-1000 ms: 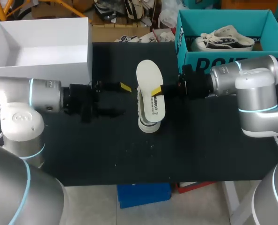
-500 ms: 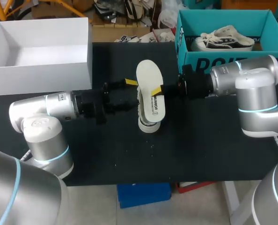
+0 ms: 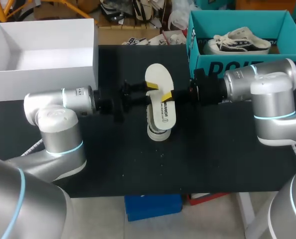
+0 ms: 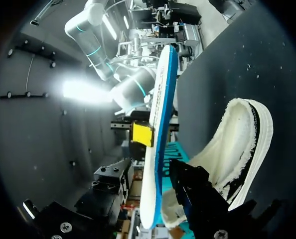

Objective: Take the shoe out of the shoebox, open the shoe tongue, remove and reinsert the insole, then place the shoe into the shoebox

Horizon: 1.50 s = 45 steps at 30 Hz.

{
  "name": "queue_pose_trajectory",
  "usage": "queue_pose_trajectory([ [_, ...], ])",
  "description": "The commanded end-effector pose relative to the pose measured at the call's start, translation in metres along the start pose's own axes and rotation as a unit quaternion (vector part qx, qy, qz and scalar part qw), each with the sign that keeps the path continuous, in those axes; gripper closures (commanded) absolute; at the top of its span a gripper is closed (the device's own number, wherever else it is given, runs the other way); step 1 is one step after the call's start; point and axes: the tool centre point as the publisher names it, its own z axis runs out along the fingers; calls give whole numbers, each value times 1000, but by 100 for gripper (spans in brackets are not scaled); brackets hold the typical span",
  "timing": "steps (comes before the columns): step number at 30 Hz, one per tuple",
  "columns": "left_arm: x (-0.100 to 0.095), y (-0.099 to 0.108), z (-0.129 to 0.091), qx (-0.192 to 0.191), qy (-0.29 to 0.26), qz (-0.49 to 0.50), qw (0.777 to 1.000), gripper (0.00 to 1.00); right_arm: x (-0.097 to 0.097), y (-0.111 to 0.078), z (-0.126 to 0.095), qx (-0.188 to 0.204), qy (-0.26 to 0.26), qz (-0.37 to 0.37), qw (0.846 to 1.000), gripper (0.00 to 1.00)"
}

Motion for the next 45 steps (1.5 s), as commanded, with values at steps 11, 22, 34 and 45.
queue_pose_trajectory([
  [11,5,-8,7,10,11,1,1000,100,0,1,1,0,-1,1,1000,100],
  [22,7,-14,9,14,16,2,1000,100,0,1,1,0,-1,1,1000,94],
  [34,1,-46,-12,60,76,-31,995,100,-9,-13,-32,-96,-43,16,994,0],
  [45,-5,-90,-45,119,152,-80,978,100,-14,-40,-82,-200,-105,39,973,0],
])
